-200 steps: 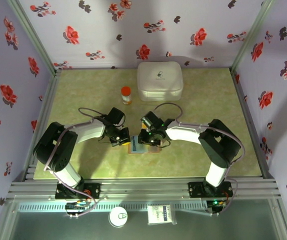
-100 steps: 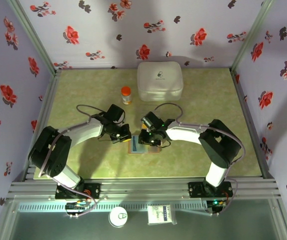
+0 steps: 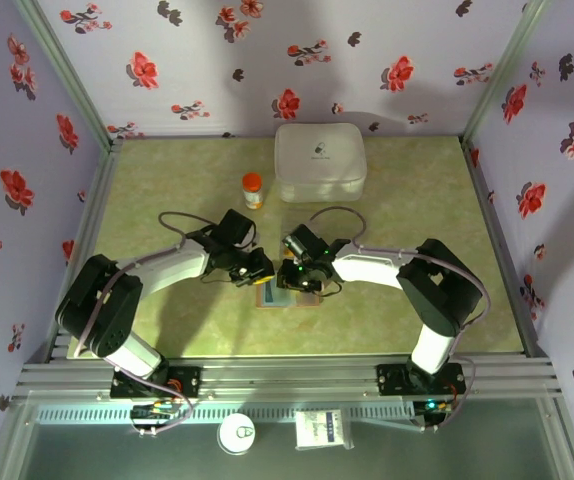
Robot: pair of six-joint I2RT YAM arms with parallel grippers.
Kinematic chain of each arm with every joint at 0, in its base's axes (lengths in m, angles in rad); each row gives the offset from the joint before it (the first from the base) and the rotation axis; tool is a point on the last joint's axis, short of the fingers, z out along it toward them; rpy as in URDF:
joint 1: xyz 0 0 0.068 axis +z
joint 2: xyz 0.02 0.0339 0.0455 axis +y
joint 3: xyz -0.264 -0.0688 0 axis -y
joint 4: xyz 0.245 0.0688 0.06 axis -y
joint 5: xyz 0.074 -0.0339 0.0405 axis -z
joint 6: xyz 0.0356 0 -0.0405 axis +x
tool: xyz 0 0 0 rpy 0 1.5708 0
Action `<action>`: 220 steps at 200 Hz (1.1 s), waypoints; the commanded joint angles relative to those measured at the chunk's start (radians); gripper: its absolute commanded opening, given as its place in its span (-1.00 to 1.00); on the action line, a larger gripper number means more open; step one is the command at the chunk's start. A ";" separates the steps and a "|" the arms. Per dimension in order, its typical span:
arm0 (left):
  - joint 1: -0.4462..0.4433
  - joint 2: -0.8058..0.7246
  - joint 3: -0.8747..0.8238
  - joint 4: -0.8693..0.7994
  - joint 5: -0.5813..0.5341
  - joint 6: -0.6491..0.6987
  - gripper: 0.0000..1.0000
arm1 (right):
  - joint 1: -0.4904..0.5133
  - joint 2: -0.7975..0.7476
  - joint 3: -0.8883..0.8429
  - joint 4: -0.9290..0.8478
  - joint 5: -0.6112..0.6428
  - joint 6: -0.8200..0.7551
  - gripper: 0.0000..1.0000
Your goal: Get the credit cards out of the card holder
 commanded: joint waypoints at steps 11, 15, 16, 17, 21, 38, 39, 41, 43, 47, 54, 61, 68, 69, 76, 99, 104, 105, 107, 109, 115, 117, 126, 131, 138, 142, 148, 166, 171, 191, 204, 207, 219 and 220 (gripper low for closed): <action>-0.011 0.026 -0.015 0.012 0.029 -0.021 -0.64 | 0.006 -0.019 -0.020 0.002 0.012 0.007 -0.40; -0.011 0.029 -0.015 0.012 0.029 -0.021 -0.63 | 0.006 -0.018 -0.021 0.002 0.012 0.007 -0.40; -0.012 0.029 -0.015 0.012 0.029 -0.021 -0.63 | 0.006 -0.018 -0.021 0.003 0.012 0.007 -0.40; -0.012 0.029 -0.015 0.013 0.029 -0.022 -0.62 | 0.005 -0.019 -0.020 0.003 0.012 0.007 -0.40; -0.012 0.031 -0.014 0.012 0.029 -0.022 -0.62 | 0.006 -0.019 -0.021 0.004 0.012 0.007 -0.40; -0.012 0.039 -0.017 0.012 0.028 -0.022 -0.60 | 0.006 -0.021 -0.023 0.003 0.013 0.007 -0.40; -0.012 0.039 -0.017 0.012 0.028 -0.022 -0.60 | 0.006 -0.021 -0.023 0.003 0.013 0.007 -0.40; -0.012 0.041 -0.017 0.012 0.029 -0.022 -0.60 | 0.006 -0.021 -0.024 0.003 0.013 0.007 -0.40; -0.011 0.040 -0.018 0.012 0.028 -0.022 -0.60 | 0.006 -0.021 -0.024 0.003 0.013 0.008 -0.40; -0.012 0.042 -0.018 0.012 0.027 -0.022 -0.59 | 0.006 -0.022 -0.024 0.003 0.013 0.009 -0.40; -0.012 0.044 -0.020 0.012 0.025 -0.021 -0.59 | 0.006 -0.022 -0.025 0.004 0.014 0.009 -0.41; -0.013 0.048 -0.021 0.013 0.023 -0.020 -0.57 | 0.006 -0.024 -0.029 0.004 0.015 0.009 -0.41; -0.013 0.051 -0.023 0.013 0.023 -0.018 -0.55 | 0.006 -0.024 -0.030 0.006 0.017 0.010 -0.41; -0.013 0.051 -0.023 0.012 0.023 -0.019 -0.55 | 0.005 -0.024 -0.030 0.006 0.017 0.010 -0.41; -0.012 0.055 -0.024 0.013 0.020 -0.018 -0.54 | 0.005 -0.027 -0.033 0.009 0.015 0.012 -0.41; -0.012 0.060 -0.030 0.018 0.017 -0.022 -0.54 | 0.003 -0.030 -0.043 0.026 0.010 0.021 -0.41; -0.013 0.061 -0.032 0.020 0.016 -0.021 -0.54 | 0.004 -0.029 -0.043 0.028 0.010 0.022 -0.41; -0.013 0.060 -0.032 0.021 0.016 -0.021 -0.54 | 0.004 -0.029 -0.044 0.028 0.009 0.023 -0.41; -0.012 0.061 -0.033 0.022 0.015 -0.021 -0.55 | 0.004 -0.029 -0.045 0.028 0.009 0.022 -0.41; -0.013 0.062 -0.033 0.022 0.016 -0.021 -0.55 | 0.004 -0.029 -0.045 0.029 0.009 0.022 -0.41; -0.013 0.062 -0.033 0.024 0.016 -0.021 -0.56 | 0.005 -0.029 -0.045 0.030 0.009 0.023 -0.41; -0.013 0.063 -0.033 0.024 0.016 -0.021 -0.56 | 0.005 -0.030 -0.045 0.030 0.009 0.024 -0.41; -0.013 0.065 -0.033 0.026 0.015 -0.021 -0.56 | 0.005 -0.029 -0.046 0.031 0.007 0.024 -0.41; -0.012 0.066 -0.034 0.027 0.015 -0.022 -0.56 | 0.004 -0.029 -0.046 0.032 0.007 0.024 -0.41; -0.013 0.070 -0.033 0.029 0.016 -0.023 -0.57 | 0.004 -0.029 -0.046 0.032 0.007 0.024 -0.41; -0.013 0.071 -0.033 0.030 0.016 -0.024 -0.56 | 0.004 -0.029 -0.046 0.033 0.006 0.024 -0.41; -0.013 0.074 -0.033 0.032 0.016 -0.023 -0.57 | 0.003 -0.030 -0.046 0.034 0.005 0.026 -0.42; -0.014 0.077 -0.034 0.039 0.020 -0.025 -0.56 | 0.003 -0.031 -0.048 0.042 0.000 0.027 -0.42; -0.013 0.079 -0.035 0.043 0.019 -0.025 -0.57 | 0.003 -0.030 -0.048 0.042 -0.003 0.027 -0.41; -0.013 0.083 -0.033 0.047 0.023 -0.027 -0.57 | 0.001 -0.034 -0.052 0.048 -0.007 0.032 -0.42; -0.013 0.085 -0.033 0.049 0.025 -0.026 -0.57 | 0.000 -0.039 -0.054 0.050 -0.008 0.032 -0.42; -0.013 0.085 -0.033 0.048 0.025 -0.027 -0.57 | 0.000 -0.040 -0.055 0.051 -0.007 0.032 -0.41; -0.013 0.086 -0.035 0.052 0.025 -0.027 -0.58 | -0.001 -0.042 -0.056 0.051 -0.008 0.034 -0.42; -0.013 0.085 -0.035 0.052 0.025 -0.027 -0.58 | -0.001 -0.042 -0.056 0.051 -0.008 0.034 -0.42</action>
